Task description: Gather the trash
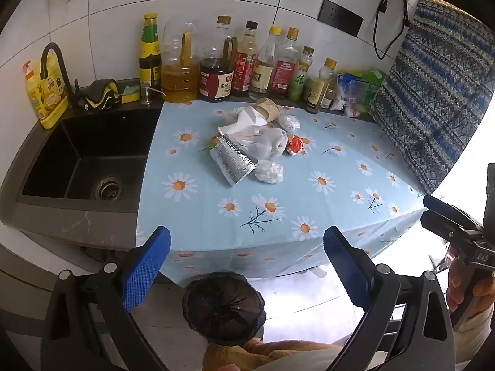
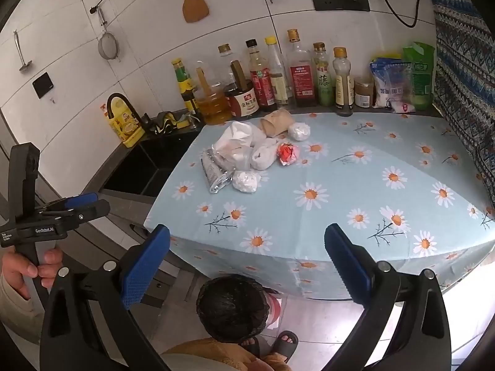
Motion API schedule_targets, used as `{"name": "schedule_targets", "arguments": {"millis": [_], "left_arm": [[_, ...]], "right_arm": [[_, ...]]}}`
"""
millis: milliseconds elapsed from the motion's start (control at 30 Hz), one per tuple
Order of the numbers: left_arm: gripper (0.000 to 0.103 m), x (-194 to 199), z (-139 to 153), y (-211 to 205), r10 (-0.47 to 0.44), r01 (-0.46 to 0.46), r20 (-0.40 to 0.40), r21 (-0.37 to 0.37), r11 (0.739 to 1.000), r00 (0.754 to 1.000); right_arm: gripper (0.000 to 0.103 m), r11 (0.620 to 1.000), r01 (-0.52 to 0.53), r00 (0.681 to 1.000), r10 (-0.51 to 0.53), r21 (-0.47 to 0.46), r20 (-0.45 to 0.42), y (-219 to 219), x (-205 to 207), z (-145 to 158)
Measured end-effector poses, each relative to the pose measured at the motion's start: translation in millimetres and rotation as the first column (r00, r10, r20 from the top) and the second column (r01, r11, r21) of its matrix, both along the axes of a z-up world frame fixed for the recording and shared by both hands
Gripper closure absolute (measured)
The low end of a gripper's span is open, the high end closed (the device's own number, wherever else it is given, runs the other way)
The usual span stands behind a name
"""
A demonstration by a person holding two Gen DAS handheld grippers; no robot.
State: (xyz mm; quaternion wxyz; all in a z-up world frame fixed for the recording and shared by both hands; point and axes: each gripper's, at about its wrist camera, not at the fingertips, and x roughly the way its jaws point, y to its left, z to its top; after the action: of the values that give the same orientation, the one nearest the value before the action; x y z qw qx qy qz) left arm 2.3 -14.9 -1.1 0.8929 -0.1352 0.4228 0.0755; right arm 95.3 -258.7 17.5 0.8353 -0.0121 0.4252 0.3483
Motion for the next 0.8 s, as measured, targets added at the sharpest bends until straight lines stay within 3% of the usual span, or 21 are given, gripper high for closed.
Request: {"name": "schedule_targets", "arguments": {"millis": [800], "left_arm": [[0.007, 2, -1, -17, 0.003, -0.003, 0.008, 0.003, 1.0, 1.0]], "right_arm": [[0.004, 1.0, -0.015, 1.0, 0.015, 0.008, 0.012, -11, -5, -1]]}}
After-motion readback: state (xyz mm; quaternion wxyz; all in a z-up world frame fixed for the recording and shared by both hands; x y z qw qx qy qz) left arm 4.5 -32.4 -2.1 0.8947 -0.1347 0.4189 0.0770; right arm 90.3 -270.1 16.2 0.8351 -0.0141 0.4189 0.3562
